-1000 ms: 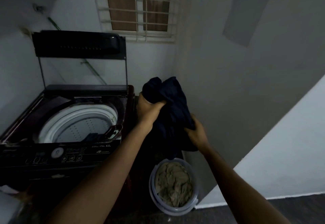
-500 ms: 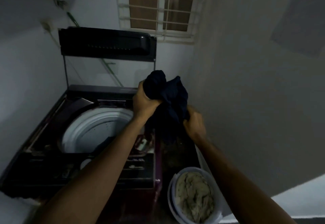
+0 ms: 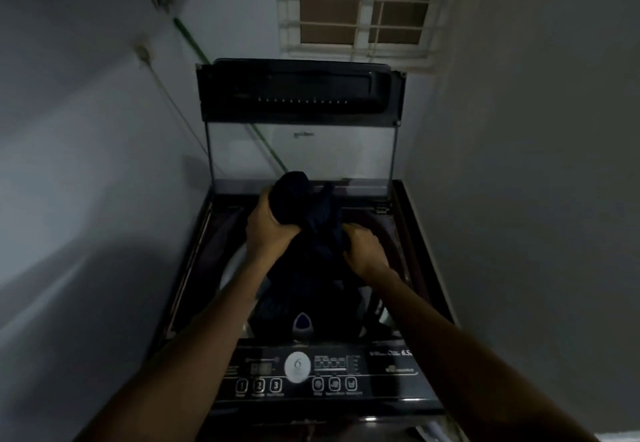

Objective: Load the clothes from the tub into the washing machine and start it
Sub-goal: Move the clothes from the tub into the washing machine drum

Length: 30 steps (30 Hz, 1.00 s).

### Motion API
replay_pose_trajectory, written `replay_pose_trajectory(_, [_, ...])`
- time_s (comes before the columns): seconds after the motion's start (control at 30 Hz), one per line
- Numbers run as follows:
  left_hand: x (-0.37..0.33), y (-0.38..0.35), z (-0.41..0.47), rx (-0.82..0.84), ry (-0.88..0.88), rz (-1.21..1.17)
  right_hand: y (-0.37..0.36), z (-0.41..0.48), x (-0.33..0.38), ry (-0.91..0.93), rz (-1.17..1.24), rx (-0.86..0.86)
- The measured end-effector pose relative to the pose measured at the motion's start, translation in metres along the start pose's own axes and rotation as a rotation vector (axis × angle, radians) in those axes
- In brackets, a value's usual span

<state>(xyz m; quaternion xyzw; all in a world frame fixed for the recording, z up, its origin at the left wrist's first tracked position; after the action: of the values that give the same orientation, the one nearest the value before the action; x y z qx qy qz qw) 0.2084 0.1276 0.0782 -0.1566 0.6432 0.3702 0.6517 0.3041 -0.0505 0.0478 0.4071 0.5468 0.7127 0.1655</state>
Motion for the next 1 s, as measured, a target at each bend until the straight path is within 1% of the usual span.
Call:
replay_pose_trajectory(0.07, [0.021,0.0,0.007,0.024,0.074,0.018,-0.018,0.01,-0.001,-0.018,0.012,0.047])
replay_pose_trajectory(0.1, [0.031,-0.004,0.011,0.065,0.108,0.032,-0.029,0.014,-0.003,-0.029,0.021,0.091])
replay_pose_trajectory(0.17, [0.059,-0.016,0.021,0.197,0.164,0.094,-0.048,0.019,-0.016,-0.073,0.014,0.179])
replay_pose_trajectory(0.23, [0.088,-0.028,0.029,0.339,0.168,0.234,-0.062,0.017,-0.037,-0.129,-0.026,0.23])
replay_pose_trajectory(0.27, [0.095,-0.032,0.029,0.381,0.166,0.3,-0.066,0.014,-0.047,-0.151,-0.054,0.243])
replay_pose_trajectory(0.33, [0.094,-0.036,0.024,0.409,0.137,0.363,-0.069,0.01,-0.061,-0.187,-0.086,0.251])
replay_pose_trajectory(0.4, [0.091,-0.047,0.019,0.437,0.081,0.373,-0.07,0.008,-0.067,-0.197,-0.081,0.254])
replay_pose_trajectory(0.53, [0.085,-0.077,0.003,0.541,0.008,0.405,-0.061,0.001,-0.073,-0.196,-0.04,0.21])
replay_pose_trajectory(0.63, [0.077,-0.097,-0.01,0.557,-0.057,0.416,-0.043,-0.009,-0.079,-0.187,-0.015,0.147])
replay_pose_trajectory(0.83, [0.046,-0.144,-0.043,0.582,-0.126,0.415,0.008,-0.042,-0.101,-0.177,-0.011,-0.011])
replay_pose_trajectory(0.93, [0.024,-0.174,-0.07,0.586,-0.158,0.4,0.027,-0.068,-0.125,-0.193,-0.009,-0.044])
replay_pose_trajectory(1.0, [0.005,-0.198,-0.095,0.574,-0.226,0.384,0.037,-0.09,-0.148,-0.179,-0.01,-0.061])
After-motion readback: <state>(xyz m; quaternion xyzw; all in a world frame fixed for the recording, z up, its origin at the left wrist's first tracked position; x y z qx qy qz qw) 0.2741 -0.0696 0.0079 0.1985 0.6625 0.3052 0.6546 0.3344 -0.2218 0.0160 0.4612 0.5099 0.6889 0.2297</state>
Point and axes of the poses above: each hand's wrist, its own z-axis towards the middle knuckle, its own y-axis out of the back of the hand, x = y × z, the point moved 10 cm from there along z, towards the middle knuckle, and after that the axes turned 10 degrees about -z, right-handed, at the moved point
